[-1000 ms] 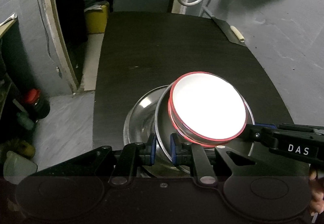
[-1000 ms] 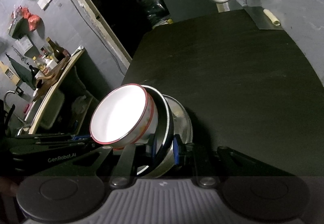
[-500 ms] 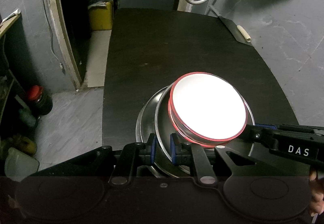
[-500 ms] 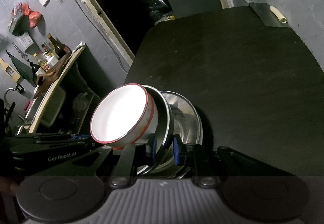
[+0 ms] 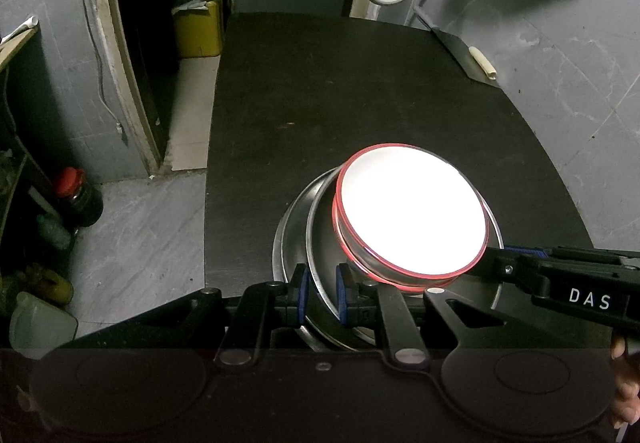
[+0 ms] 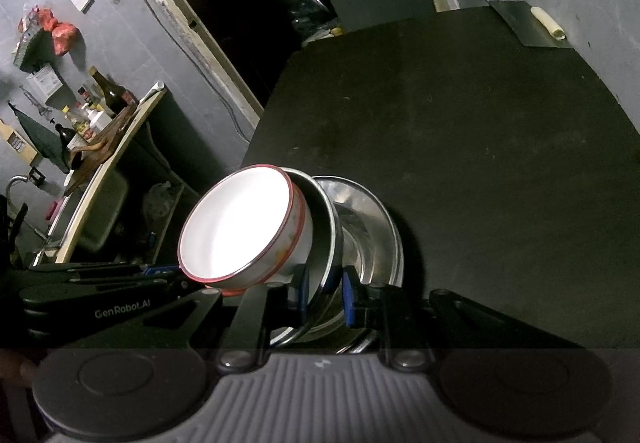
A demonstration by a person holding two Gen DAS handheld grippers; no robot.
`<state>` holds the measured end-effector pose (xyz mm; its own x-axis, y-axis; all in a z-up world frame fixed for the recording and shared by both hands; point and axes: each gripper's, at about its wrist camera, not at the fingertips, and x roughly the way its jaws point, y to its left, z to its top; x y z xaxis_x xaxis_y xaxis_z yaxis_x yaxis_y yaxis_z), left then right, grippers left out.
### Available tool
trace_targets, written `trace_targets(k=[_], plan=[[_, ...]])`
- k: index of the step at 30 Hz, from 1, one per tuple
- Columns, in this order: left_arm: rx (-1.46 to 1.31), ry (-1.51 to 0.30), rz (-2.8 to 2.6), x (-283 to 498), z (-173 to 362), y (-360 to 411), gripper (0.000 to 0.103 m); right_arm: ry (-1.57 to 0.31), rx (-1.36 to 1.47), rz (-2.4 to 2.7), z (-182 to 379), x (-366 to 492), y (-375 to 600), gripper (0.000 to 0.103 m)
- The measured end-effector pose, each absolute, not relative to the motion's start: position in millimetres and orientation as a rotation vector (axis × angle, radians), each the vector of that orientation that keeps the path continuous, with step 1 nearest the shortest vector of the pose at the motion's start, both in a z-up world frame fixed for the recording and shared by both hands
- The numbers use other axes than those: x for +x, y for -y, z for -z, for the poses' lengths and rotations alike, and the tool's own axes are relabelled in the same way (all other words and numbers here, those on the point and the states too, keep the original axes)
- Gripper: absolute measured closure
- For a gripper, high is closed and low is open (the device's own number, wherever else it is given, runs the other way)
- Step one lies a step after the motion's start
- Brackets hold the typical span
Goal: Organize plates and bowls
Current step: 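Lower the steel pot with both grippers onto the logo plate stack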
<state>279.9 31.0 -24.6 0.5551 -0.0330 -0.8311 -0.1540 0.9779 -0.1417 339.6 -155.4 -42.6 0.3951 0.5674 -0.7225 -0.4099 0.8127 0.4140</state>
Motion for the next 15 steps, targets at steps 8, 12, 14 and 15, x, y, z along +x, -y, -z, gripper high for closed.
trace_targets(k=[8,12,14,15], plan=[[-0.213,-0.992,-0.066,282.5,27.9,-33.2,0.089,-0.996,0.18,-0.617,44.2,339.1,154.0,0.083],[-0.214,-0.999,-0.065,284.4,29.2,-33.5,0.089,-1.001,0.181,-0.614,44.9,340.0,153.2,0.083],[-0.214,-1.003,-0.065,285.7,30.1,-33.9,0.089,-1.004,0.181,-0.613,45.4,340.1,153.0,0.083],[-0.215,-1.004,-0.066,286.1,30.5,-33.5,0.089,-1.005,0.181,-0.613,45.6,339.9,152.8,0.083]])
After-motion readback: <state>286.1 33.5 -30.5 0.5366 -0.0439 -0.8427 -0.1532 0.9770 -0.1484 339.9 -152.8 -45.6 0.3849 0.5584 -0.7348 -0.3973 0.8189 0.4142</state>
